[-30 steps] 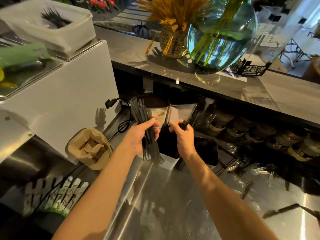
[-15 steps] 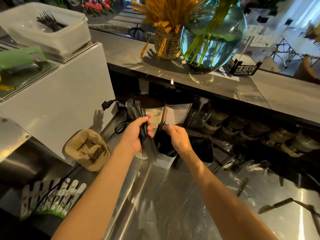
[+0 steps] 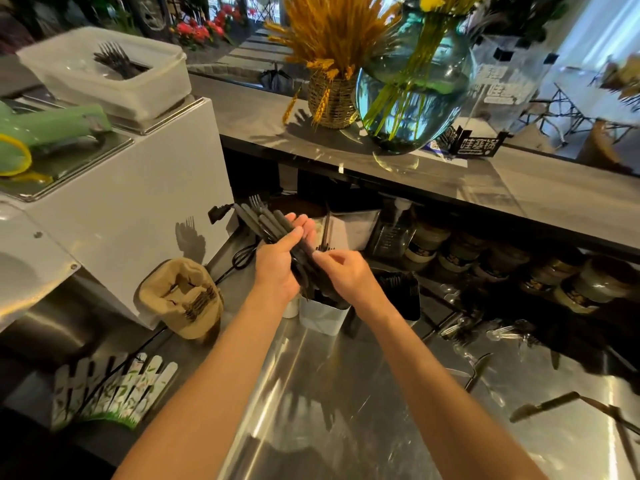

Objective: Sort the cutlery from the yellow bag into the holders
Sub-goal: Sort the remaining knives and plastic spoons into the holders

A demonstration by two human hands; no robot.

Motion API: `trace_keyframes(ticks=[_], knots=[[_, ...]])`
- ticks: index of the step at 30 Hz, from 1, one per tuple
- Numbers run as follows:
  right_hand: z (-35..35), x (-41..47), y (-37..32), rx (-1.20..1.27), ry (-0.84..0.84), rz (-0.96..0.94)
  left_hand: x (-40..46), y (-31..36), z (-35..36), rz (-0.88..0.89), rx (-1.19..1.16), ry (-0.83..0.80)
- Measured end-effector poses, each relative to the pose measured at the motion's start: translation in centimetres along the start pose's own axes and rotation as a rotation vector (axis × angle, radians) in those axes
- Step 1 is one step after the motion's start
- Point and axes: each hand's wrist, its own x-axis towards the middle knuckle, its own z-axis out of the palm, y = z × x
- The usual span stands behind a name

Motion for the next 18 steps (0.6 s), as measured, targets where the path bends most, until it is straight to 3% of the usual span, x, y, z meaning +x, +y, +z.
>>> trace_keyframes(ticks=[4,10,18], knots=[[-0.4,-1.4,-0.3,-0.057,-0.072,-0.012,-1.1,-0.5,0.7,0.003,-0.027,0.050],[-2.1,-3.2,-0.3,0.053,-0.165,0.078,-2.4,-0.6,0.7,-0.105,0.082,-0.046],[-4.0,-4.8,-0.1,0.467,-0.224,0.230,-3.1,-1.6,1.6,-0.112,0.196,-0.005]])
